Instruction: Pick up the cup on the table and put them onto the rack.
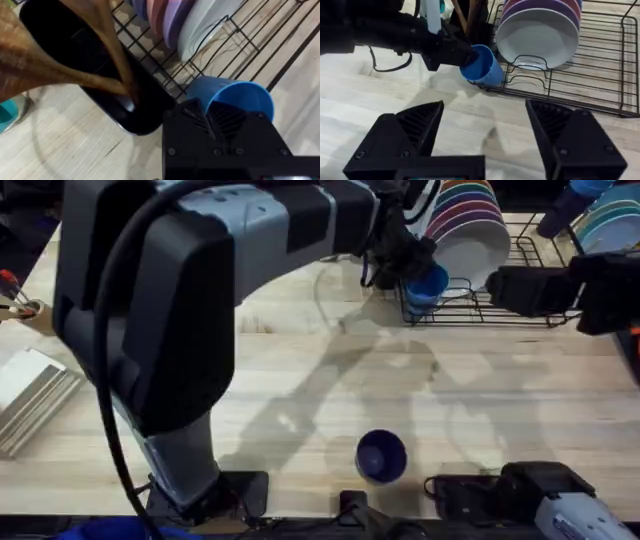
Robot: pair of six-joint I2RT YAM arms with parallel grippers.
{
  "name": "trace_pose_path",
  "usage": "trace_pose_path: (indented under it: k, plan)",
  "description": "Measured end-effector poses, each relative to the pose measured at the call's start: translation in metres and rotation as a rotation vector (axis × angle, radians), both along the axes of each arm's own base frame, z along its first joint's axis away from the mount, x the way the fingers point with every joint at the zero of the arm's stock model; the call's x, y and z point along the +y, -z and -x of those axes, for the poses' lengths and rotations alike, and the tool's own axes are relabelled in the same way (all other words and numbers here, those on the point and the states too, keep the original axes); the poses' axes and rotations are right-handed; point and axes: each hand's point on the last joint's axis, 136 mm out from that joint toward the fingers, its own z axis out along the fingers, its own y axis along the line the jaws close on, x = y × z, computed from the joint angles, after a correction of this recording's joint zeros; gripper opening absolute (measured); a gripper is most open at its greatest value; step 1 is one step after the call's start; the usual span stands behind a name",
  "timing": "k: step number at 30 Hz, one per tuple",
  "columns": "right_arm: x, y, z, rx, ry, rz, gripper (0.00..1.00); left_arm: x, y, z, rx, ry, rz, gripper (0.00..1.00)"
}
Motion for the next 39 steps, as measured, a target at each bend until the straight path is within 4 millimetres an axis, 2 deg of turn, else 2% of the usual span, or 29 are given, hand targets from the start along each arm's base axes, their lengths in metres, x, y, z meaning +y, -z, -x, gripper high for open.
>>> trace_pose_path:
  k: [16,22,39]
  plan:
    - [0.0000,0.0000,0.0000,0.000,0.000,0.000,0.992,-0.0021,-0.0030,-0.0027,-0.012,-0.003,0.013,0.043]
    - [0.0000,0.0000,0.0000,0.000,0.000,0.000,0.992,-0.0030,-0.0035,-0.0022,-0.011,0.000,0.018,0.101]
    - [0.0000,0.0002,0.0002,-0.001,-0.005,0.006,0.992,-0.0038,-0.0042,0.0019,0.009,0.013,0.022,0.112]
